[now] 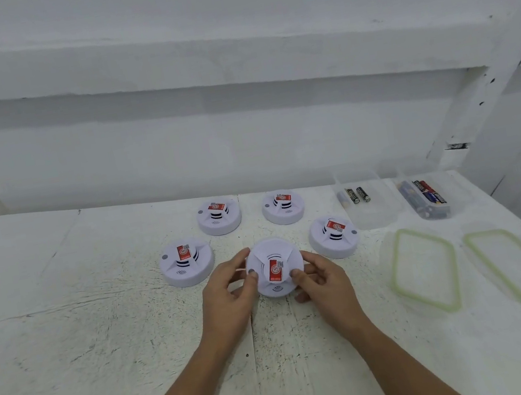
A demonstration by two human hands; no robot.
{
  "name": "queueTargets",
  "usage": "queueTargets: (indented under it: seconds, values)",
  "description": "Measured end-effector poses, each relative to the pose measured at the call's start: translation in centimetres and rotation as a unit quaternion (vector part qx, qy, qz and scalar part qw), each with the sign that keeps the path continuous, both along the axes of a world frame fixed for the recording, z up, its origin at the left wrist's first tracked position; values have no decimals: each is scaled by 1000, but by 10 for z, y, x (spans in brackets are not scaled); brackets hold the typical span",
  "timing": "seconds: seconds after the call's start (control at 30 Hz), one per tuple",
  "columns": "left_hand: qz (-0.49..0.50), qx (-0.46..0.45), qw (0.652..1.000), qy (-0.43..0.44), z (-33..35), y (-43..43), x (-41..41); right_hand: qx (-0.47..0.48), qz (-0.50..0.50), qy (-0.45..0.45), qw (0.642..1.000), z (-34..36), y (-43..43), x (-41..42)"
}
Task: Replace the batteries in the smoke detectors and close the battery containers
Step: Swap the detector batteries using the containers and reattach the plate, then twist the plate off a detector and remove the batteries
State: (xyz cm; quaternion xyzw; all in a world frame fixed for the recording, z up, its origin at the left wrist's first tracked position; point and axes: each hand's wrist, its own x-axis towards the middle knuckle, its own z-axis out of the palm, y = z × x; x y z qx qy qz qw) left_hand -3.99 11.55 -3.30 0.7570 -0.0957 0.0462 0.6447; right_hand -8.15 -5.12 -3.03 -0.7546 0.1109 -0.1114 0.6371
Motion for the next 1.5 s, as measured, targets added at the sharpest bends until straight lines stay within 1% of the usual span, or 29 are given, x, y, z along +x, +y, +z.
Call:
queueTargets:
  seconds: [0.1, 0.17, 0.27, 0.37, 0.47, 0.63, 0.73, 0.9, 1.0, 1.1, 1.23, 1.3, 1.37, 1.43, 1.5]
  values:
    - [19, 17, 1000, 8, 9, -7, 15, -52, -16, 12, 998, 5, 2, 19]
    - [26, 38, 999, 5, 10, -11, 23, -77, -19, 17, 997, 8, 4, 30]
    - [47, 73, 996, -2, 8, -13, 34, -141, -25, 18, 990, 11, 6, 43]
    - [59, 94, 994, 0, 3, -15, 40, -177, -42, 25, 983, 8, 6, 50]
    - [55, 107, 993, 5, -1, -17, 44, -214, -47, 31, 975, 3, 7, 56]
    - [31, 133, 990, 27, -2, -20, 51, -280, -48, 70, 956, -3, 7, 65]
    - [25, 142, 989, 23, -4, -19, 51, -290, -52, 86, 952, 0, 8, 66]
    - [21, 140, 990, -5, -4, -15, 51, -271, -67, 97, 955, 6, 8, 65]
    - [33, 150, 988, -23, -1, -11, 48, -280, -98, 84, 951, 8, 13, 65]
    - [64, 167, 982, -68, 4, 0, 45, -309, -110, 48, 944, 17, 24, 62]
    - [122, 179, 970, -114, 7, 24, 46, -327, -59, 18, 943, 24, 49, 67]
    - [164, 184, 963, -112, 5, 39, 47, -322, -10, -5, 947, 21, 63, 74]
    - [203, 182, 958, -90, 3, 52, 47, -312, 52, -8, 949, 16, 77, 82]
    - [230, 191, 953, -52, 2, 63, 47, -300, 107, 41, 947, 16, 92, 89]
    - [233, 216, 948, 7, -1, 71, 50, -258, 133, 125, 949, 20, 104, 96]
